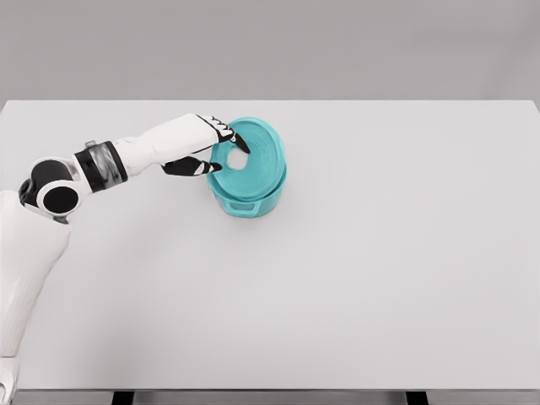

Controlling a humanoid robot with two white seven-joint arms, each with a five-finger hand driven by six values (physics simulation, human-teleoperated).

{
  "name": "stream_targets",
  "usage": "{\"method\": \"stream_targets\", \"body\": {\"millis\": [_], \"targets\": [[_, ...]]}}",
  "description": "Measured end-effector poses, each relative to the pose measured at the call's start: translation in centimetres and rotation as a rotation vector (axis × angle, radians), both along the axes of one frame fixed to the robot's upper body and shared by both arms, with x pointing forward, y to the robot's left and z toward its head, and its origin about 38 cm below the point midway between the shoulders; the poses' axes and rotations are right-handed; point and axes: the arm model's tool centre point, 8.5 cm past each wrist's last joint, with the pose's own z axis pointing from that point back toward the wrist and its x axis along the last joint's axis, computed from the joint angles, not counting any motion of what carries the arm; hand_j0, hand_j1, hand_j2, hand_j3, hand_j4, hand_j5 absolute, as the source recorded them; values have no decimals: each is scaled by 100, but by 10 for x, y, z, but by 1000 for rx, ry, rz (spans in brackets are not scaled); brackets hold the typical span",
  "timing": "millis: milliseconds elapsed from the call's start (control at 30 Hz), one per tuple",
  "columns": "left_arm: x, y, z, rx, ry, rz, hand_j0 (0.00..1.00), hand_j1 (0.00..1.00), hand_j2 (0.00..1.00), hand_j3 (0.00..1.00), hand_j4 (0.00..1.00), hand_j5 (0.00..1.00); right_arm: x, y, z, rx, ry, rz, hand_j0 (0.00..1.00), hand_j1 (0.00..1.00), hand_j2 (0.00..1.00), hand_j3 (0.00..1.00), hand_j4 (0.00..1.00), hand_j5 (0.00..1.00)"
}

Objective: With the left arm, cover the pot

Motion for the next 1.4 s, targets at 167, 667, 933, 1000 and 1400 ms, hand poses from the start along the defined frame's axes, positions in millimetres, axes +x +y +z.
{"method": "stream_targets", "body": {"millis": [167,667,933,1000,1400], "targets": [[0,0,0,0,0,0,68,68,68,68,68,68,0,0,0,0,0,0,100,100,100,100,100,100],[0,0,-1,0,2,1,73,73,73,73,73,73,0,0,0,0,0,0,100,100,100,100,100,100],[0,1,2,-1,-4,0,80,80,80,80,80,80,0,0,0,0,0,0,100,100,100,100,100,100],[0,5,5,2,-12,6,89,89,89,89,89,89,0,0,0,0,0,0,100,100,100,100,100,100],[-48,164,15,141,21,228,100,100,100,100,100,100,0,0,0,0,0,0,100,100,100,100,100,100]]}}
